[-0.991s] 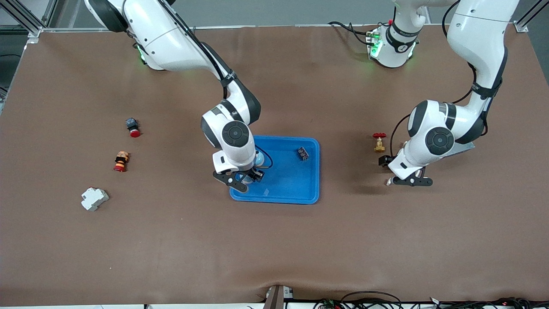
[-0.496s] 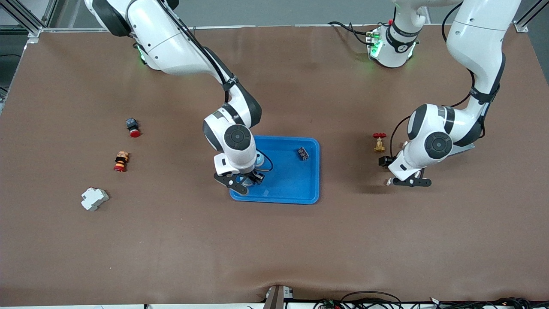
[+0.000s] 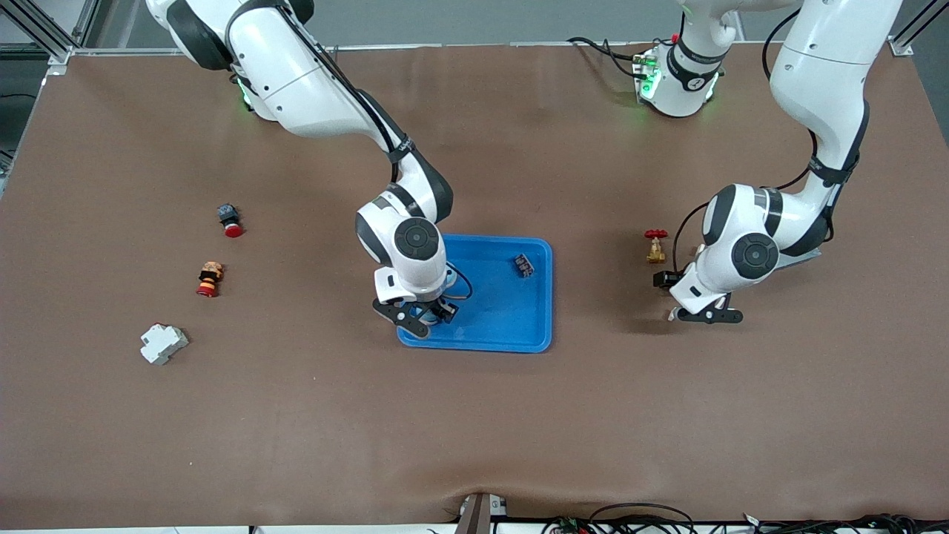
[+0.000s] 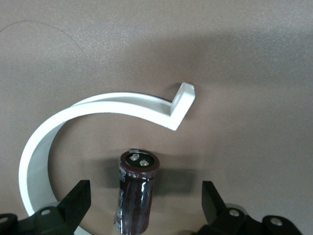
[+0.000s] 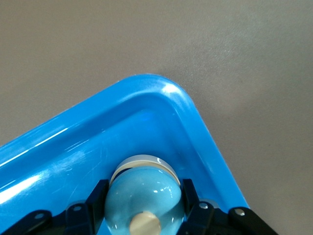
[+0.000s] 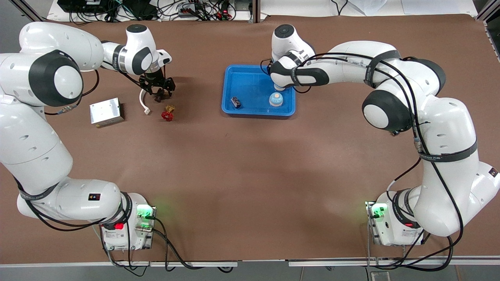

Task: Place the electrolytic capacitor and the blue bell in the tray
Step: 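Release the bell in the tray while the left gripper lifts the capacitor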

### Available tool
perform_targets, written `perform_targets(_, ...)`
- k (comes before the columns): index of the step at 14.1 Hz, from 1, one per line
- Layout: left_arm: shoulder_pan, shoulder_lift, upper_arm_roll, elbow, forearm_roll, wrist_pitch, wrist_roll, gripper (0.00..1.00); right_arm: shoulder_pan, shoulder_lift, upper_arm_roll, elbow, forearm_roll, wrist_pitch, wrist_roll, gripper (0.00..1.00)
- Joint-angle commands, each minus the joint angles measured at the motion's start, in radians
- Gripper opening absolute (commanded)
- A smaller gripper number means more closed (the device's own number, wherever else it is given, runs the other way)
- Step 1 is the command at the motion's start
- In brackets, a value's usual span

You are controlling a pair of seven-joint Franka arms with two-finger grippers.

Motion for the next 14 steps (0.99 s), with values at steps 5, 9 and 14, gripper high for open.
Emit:
perform_targets(5, 0.039, 0.004, -0.007, 0.004, 0.012, 0.04, -0.006, 0.72, 0.03, 0.054, -0.007, 0.078, -0.025, 0.002, 0.079, 0.0)
perform_targets(9, 0.037, 0.004, -0.009, 0.004, 0.009, 0.04, -0.013, 0.67, 0.031, 0.059, -0.007, 0.079, -0.025, 0.004, 0.079, 0.0)
perform_targets(14, 0.021, 0.009, -0.01, 0.001, 0.009, 0.031, -0.019, 0.78, 0.034, 0.057, -0.007, 0.079, -0.065, -0.004, 0.08, 1.0)
